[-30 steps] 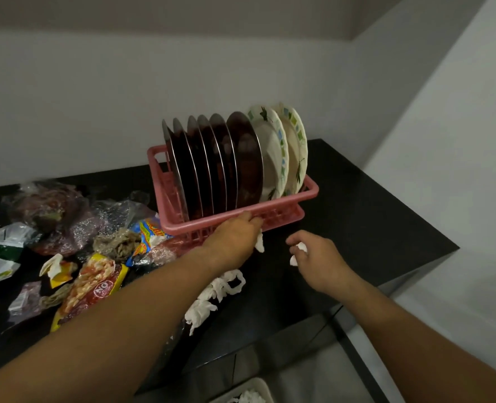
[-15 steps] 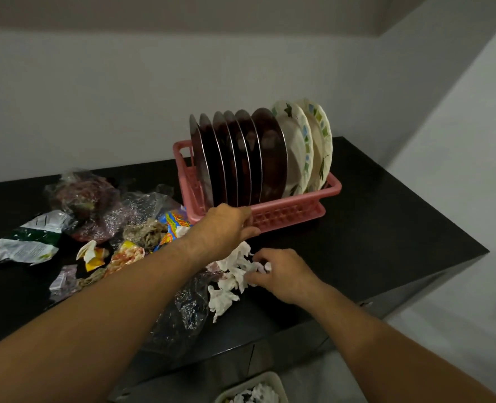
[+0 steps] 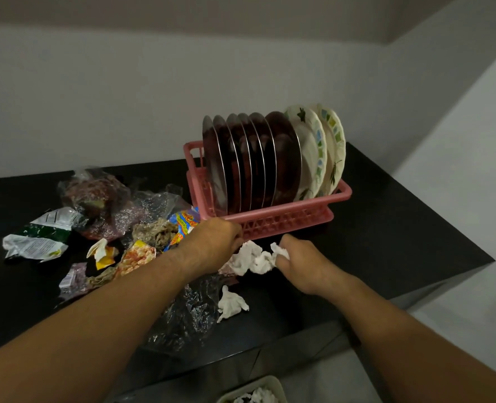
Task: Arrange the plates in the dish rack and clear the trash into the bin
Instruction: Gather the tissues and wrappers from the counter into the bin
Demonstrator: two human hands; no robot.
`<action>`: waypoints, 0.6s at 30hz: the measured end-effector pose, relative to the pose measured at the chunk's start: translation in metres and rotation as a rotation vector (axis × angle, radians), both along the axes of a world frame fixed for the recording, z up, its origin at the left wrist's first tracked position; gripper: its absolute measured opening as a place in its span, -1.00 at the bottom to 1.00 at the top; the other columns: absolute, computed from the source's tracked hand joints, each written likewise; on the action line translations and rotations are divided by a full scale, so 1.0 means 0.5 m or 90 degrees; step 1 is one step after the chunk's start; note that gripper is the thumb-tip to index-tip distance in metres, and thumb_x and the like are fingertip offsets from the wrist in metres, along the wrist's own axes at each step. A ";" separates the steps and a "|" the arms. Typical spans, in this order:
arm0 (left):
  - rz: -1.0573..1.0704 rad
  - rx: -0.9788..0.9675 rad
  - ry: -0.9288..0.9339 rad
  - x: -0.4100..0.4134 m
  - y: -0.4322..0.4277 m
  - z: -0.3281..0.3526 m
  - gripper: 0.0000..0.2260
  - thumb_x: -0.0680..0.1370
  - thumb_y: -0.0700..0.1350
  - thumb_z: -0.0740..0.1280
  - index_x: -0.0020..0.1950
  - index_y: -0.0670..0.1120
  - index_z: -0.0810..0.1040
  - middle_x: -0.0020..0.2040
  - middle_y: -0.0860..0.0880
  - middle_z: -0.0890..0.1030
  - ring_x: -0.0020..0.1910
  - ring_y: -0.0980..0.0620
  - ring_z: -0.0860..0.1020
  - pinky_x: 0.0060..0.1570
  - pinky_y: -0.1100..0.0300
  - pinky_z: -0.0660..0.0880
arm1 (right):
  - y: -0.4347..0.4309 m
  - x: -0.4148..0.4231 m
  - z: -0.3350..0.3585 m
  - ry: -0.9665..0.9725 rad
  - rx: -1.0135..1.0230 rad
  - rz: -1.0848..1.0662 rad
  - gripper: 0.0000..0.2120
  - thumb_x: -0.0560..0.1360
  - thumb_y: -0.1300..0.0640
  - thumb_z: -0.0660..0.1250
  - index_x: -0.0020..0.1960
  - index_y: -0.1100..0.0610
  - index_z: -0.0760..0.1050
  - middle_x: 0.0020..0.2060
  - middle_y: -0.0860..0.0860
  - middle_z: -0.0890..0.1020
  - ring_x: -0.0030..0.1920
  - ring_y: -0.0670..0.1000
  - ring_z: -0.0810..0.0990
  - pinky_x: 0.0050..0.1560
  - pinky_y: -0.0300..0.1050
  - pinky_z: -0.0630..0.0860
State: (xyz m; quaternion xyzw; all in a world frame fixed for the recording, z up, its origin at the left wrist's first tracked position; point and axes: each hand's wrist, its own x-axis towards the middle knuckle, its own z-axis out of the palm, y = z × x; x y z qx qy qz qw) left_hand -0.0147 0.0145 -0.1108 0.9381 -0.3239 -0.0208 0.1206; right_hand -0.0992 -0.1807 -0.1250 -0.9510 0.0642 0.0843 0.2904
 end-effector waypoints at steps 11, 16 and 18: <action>-0.023 0.096 0.062 -0.014 -0.046 -0.045 -0.54 0.46 0.29 0.30 0.24 0.04 0.49 0.11 0.01 0.59 0.04 -0.04 0.56 -0.06 0.07 0.49 | -0.052 -0.026 0.044 -0.077 0.044 -0.075 -0.85 0.58 0.11 0.24 -0.07 -0.04 0.56 -0.01 -0.06 0.59 -0.11 -0.13 0.56 -0.20 -0.28 0.44; -0.064 0.145 0.055 -0.027 -0.063 -0.067 -0.37 0.27 0.36 0.43 0.21 0.06 0.43 0.08 0.05 0.58 0.00 -0.03 0.56 -0.16 0.10 0.45 | -0.053 -0.041 0.027 -0.084 0.033 -0.120 -0.72 0.39 0.05 0.53 -0.14 -0.03 0.40 -0.11 -0.05 0.49 -0.20 -0.07 0.53 -0.34 -0.28 0.38; -0.073 0.135 0.036 -0.032 -0.069 -0.072 -0.40 0.30 0.33 0.44 0.21 0.06 0.43 0.06 0.04 0.58 -0.01 -0.02 0.55 -0.20 0.13 0.36 | -0.060 -0.038 0.024 -0.094 0.041 -0.141 -0.78 0.44 0.20 0.45 -0.16 0.01 0.41 -0.14 -0.03 0.51 -0.24 -0.06 0.53 -0.37 -0.27 0.40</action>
